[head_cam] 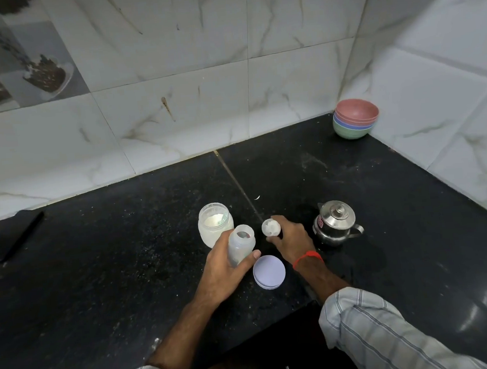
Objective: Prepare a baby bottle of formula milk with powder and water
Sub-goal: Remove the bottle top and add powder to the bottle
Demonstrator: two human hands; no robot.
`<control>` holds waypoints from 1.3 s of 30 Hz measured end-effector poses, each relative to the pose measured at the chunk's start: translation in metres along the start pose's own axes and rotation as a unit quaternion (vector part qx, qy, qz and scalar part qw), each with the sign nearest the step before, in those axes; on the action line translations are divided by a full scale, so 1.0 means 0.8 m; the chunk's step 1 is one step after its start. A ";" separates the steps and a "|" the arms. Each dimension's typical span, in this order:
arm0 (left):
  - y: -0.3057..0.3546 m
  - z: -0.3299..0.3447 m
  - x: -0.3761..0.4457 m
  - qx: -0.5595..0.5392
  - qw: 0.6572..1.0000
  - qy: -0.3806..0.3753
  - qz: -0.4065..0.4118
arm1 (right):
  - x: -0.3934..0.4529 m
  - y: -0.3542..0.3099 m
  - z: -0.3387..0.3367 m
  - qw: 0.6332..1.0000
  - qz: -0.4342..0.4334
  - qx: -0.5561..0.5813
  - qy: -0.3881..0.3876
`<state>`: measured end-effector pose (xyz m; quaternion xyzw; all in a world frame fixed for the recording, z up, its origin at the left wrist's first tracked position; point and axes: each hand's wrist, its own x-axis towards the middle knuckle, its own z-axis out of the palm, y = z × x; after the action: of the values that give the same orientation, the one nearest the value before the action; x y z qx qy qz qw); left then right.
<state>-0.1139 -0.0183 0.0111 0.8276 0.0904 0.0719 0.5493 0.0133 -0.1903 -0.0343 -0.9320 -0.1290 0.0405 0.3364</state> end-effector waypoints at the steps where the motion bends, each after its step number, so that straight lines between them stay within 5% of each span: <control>1: 0.000 0.000 0.000 -0.001 1.000 -0.002 -0.002 | 0.000 -0.002 -0.002 1.000 -0.004 0.005 0.022; 3: 0.001 0.001 0.000 -0.002 1.000 -0.002 -0.002 | 0.001 -0.004 -0.005 0.998 -0.001 0.017 0.056; 8: 0.000 0.002 0.003 -0.004 1.000 -0.005 0.004 | 0.003 0.004 -0.003 0.999 0.051 0.004 -0.002; 15: 0.001 0.001 0.005 -0.003 1.000 -0.009 -0.001 | -0.004 0.008 -0.001 0.999 0.008 0.032 -0.006; 20: -0.003 0.005 0.005 -0.009 1.000 -0.005 0.005 | 0.001 0.002 -0.009 0.995 0.006 0.053 0.086; 25: -0.006 0.007 0.006 -0.008 1.000 -0.005 0.006 | 0.009 0.005 -0.017 0.998 0.069 0.005 -0.012; 30: -0.007 0.006 0.008 -0.010 1.000 -0.006 0.005 | 0.014 0.010 -0.011 0.998 0.014 -0.003 0.067; 34: -0.008 0.007 0.009 -0.006 1.000 -0.008 0.003 | 0.023 0.017 -0.012 0.999 0.024 -0.020 -0.025; 39: -0.009 0.010 0.010 -0.006 1.000 -0.008 0.010 | 0.025 0.021 -0.007 0.999 0.017 0.031 -0.018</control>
<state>-0.1050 -0.0211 0.0010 0.8259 0.0770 0.0711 0.5540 0.0371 -0.2005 -0.0403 -0.9223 -0.1182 0.0669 0.3617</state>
